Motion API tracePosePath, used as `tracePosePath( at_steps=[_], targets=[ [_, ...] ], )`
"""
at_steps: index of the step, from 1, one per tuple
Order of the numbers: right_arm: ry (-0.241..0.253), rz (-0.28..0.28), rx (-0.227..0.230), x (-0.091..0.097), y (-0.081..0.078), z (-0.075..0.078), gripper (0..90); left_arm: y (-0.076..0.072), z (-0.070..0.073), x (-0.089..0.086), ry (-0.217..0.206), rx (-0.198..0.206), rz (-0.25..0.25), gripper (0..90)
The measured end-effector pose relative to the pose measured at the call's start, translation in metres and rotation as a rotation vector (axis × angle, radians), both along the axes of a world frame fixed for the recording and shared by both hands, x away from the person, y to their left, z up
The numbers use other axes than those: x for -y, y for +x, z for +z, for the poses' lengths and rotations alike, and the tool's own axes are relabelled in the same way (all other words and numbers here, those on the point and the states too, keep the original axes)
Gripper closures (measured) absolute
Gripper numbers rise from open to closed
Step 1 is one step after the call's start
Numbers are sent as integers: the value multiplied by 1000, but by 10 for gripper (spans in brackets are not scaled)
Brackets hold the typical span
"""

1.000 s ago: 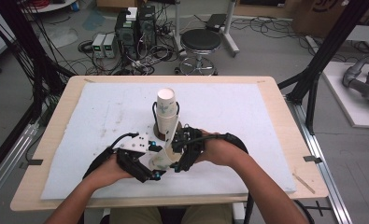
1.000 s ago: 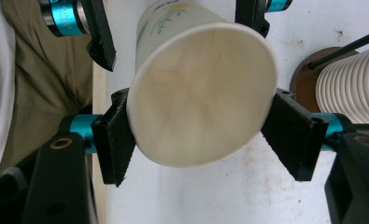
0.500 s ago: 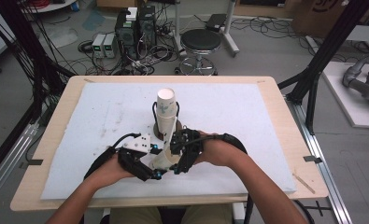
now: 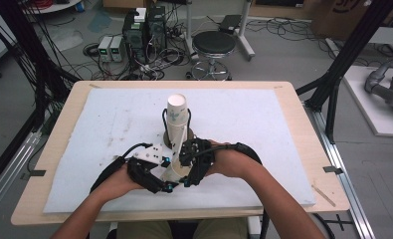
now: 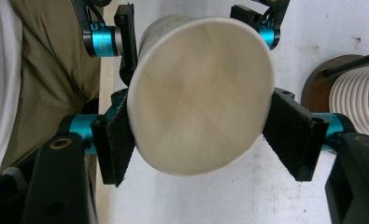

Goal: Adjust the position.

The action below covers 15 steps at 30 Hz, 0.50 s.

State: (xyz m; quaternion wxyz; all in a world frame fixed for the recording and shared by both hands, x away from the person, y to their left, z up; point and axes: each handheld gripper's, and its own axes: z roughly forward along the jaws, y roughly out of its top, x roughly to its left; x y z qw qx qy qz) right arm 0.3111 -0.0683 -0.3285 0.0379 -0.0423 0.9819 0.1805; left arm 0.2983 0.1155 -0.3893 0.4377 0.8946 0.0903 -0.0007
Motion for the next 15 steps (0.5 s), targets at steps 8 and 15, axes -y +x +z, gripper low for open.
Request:
tracePosePath(
  at_steps=[8, 15],
  targets=[
    [62, -47, -36, 5, 3, 1, 268, 0, 0, -5, -39, 1, 10, 351],
    [277, -137, -69, 34, 7, 3, 218, -1, -4, -17, -113, -2, 53, 342]
  ],
)
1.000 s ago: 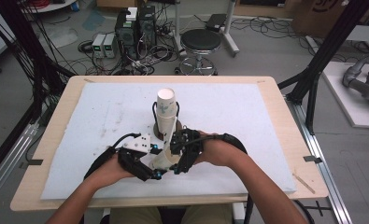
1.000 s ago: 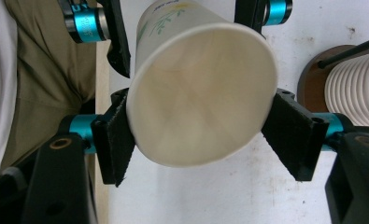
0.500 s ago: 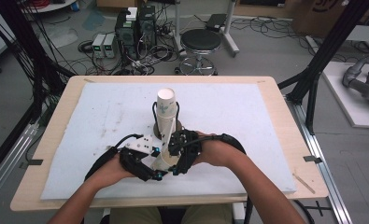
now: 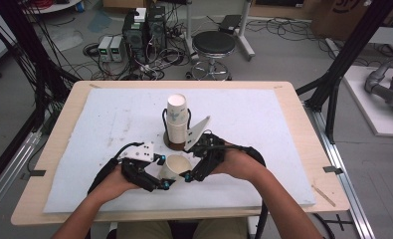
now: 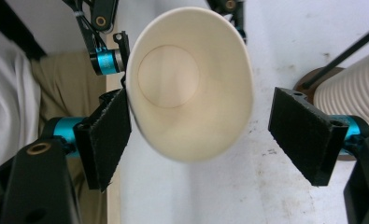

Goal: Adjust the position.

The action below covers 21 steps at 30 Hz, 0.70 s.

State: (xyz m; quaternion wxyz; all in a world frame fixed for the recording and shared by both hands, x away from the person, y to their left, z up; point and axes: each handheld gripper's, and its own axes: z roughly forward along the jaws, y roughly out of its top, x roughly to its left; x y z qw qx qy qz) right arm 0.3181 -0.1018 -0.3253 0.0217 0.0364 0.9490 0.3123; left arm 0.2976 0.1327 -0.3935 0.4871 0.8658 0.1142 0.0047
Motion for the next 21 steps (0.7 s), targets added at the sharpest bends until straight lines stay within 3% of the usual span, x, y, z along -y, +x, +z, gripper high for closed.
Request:
tracePosePath(
  at_steps=[3, 5, 6, 8, 9, 10, 14, 17, 21],
  targets=[
    [62, -26, -8, 9, 1, -1, 218, -1, -3, -5, -33, 5, 17, 339],
    [156, -74, -13, 23, 2, -2, 218, -2, -4, -8, -43, 11, 26, 337],
    [156, -74, -13, 23, 2, -2, 218, -2, -5, -9, -56, 12, 32, 337],
    [232, -133, -5, 39, 1, -5, 218, -3, -5, -13, -90, 15, 51, 336],
    [232, -133, -5, 39, 1, -5, 218, -3, -5, -15, -105, 20, 58, 336],
    [282, -171, 2, 49, 0, -8, 218, -3, -6, -17, -117, 26, 66, 336],
    [330, -230, 8, 64, -2, -14, 218, -2, -7, -24, -166, 38, 104, 336],
    [371, -292, 22, 84, -5, -24, 219, -2, -7, -29, -179, 55, 126, 337],
    [376, -344, 40, 97, -8, -33, 219, -2, -8, -37, -203, 80, 173, 336]
  ],
)
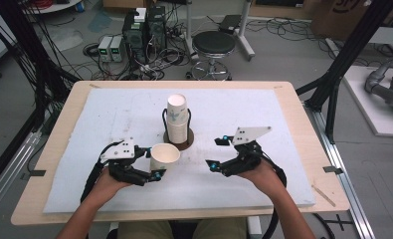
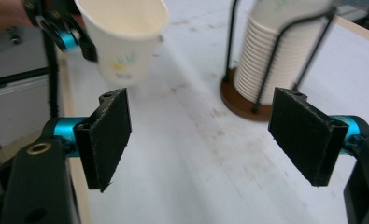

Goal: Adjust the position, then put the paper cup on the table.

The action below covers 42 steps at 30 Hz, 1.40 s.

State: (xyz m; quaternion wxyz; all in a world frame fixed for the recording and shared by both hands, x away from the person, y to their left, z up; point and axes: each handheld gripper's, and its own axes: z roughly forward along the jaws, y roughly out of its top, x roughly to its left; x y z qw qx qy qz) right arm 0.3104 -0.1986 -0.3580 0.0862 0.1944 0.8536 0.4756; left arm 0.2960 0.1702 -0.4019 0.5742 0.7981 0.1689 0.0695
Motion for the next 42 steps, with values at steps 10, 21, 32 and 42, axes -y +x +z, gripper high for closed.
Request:
tracePosePath(
  at_steps=[10, 21, 32, 42],
  targets=[
    [13, -176, 60, 38, -10, -25, 219, -2, -5, -25, -73, 77, 159, 333],
    [21, -290, 65, 61, -8, -33, 219, 0, -12, -53, -135, 124, 271, 329],
    [34, -304, 75, 67, -11, -31, 220, -3, -12, -57, -167, 133, 284, 327],
    [30, -308, 72, 68, -11, -32, 220, 1, -13, -65, -208, 133, 313, 327]
  ],
)
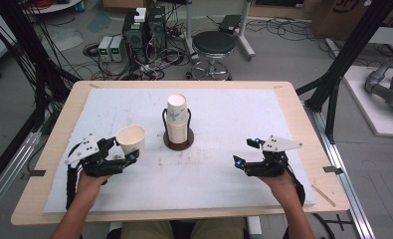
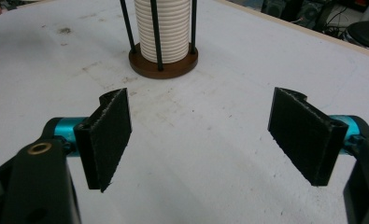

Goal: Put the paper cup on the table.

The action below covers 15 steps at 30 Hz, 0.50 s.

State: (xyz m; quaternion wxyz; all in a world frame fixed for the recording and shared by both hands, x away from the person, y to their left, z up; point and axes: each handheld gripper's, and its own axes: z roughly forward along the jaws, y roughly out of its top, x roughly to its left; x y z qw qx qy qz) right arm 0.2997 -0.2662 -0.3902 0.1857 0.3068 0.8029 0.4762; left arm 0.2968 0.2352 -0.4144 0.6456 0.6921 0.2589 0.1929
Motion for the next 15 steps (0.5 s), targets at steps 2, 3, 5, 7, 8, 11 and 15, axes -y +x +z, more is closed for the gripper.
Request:
tracePosePath(
  at_steps=[2, 3, 5, 7, 8, 11, 15],
  targets=[
    [-2, 0, 1, 1, -1, 0, 221, 1, 0, -1, 2, 6, 7, 327],
    [-3, -1, 1, 1, -1, -1, 221, 2, -1, -2, 0, 7, 8, 327],
    [-3, 2, 3, 2, -2, -1, 221, 6, -1, -3, -4, 26, 17, 328],
    [-1, 1, 7, 2, -2, -1, 221, 11, -1, -4, -18, 34, 29, 329],
    [3, -3, -1, 3, -2, 0, 221, 13, -1, -5, -29, 31, 36, 330],
    [7, -2, -2, 2, -2, -1, 221, 18, -1, -7, -51, 40, 53, 332],
    [3, -1, 2, 3, -3, -1, 221, 24, -3, -9, -66, 29, 77, 336]
  ],
)
